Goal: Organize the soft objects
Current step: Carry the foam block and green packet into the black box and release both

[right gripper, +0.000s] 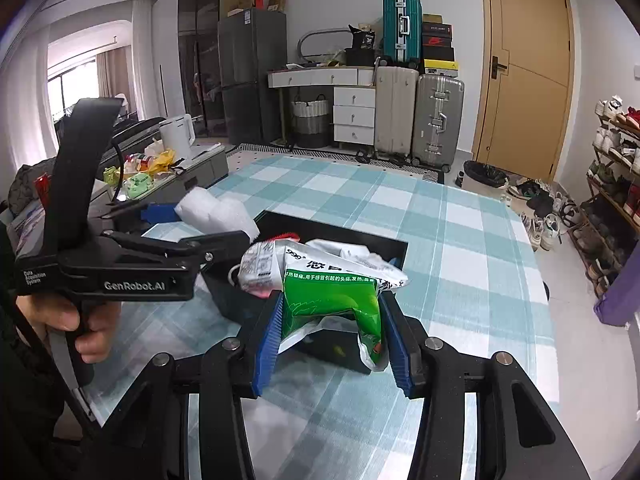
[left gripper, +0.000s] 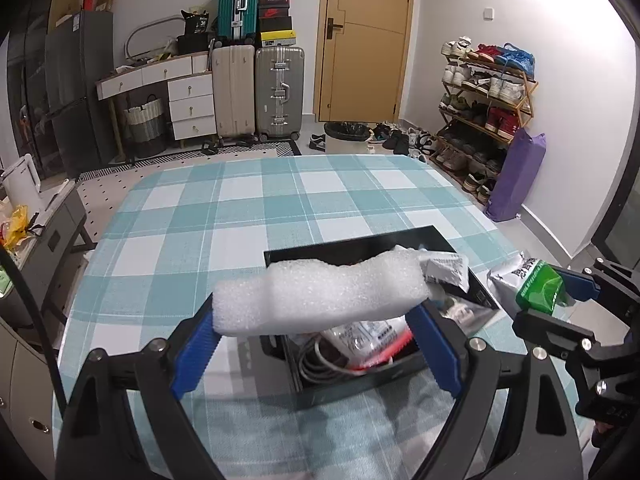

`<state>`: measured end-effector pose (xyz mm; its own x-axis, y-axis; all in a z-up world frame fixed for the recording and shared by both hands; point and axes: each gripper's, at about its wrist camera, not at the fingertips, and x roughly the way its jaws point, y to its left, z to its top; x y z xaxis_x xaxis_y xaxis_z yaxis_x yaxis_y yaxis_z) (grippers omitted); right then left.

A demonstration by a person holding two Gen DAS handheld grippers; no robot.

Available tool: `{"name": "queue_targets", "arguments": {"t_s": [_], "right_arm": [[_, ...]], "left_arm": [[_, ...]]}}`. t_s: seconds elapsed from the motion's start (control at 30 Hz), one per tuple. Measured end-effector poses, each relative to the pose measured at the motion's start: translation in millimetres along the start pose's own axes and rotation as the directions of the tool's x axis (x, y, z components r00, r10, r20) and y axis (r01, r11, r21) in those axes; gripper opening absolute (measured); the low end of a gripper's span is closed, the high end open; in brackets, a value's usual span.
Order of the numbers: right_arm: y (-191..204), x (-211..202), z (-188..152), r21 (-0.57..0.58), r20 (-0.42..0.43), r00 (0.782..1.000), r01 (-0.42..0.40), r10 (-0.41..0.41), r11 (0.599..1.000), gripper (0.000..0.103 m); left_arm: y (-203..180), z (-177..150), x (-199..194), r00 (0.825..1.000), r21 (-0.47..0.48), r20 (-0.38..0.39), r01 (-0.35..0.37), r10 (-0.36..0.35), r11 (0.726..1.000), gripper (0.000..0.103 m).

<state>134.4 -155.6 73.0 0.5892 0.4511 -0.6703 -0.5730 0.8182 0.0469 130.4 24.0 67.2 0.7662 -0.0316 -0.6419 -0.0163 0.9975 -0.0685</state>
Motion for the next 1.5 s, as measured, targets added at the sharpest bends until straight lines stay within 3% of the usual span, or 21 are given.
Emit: {"name": "queue_targets", "arguments": {"t_s": [0.5,0.87,1.0,1.37,1.5], "right_arm": [[-9,20,12,0.002,-0.024,1.000,0.017,-0.017,1.000,0.047],[-21,51,23,0.012,-0.017,0.999,0.031,-0.031,0.999,0.047],[-22,66,27,0.005,-0.025,1.000,0.015,-0.015,1.000,0.047],[-26,91,32,0.003,-0.084,0.996,-0.038,0.038,0.999,0.047],[-27,94,31,0.009,-0.094,0.995,-0.041,0.042,0.999,0.054]], "left_arm": [[-3,17,43,0.999,0.010,-0.046,0.014,-0.014,1.000,0.089],[-15,12,60,0.996,0.061,-0.085,0.016,-0.011,0.998,0.090],[-17,9,62,0.996,0.094,-0.090,-0.004,0.013,0.996,0.089],[-6,4,69,0.992,0.059,-0.128,0.007,0.001,0.998,0.089],[-6,4,66,0.993,0.062,-0.121,0.004,0.003,0.998,0.089]]}}
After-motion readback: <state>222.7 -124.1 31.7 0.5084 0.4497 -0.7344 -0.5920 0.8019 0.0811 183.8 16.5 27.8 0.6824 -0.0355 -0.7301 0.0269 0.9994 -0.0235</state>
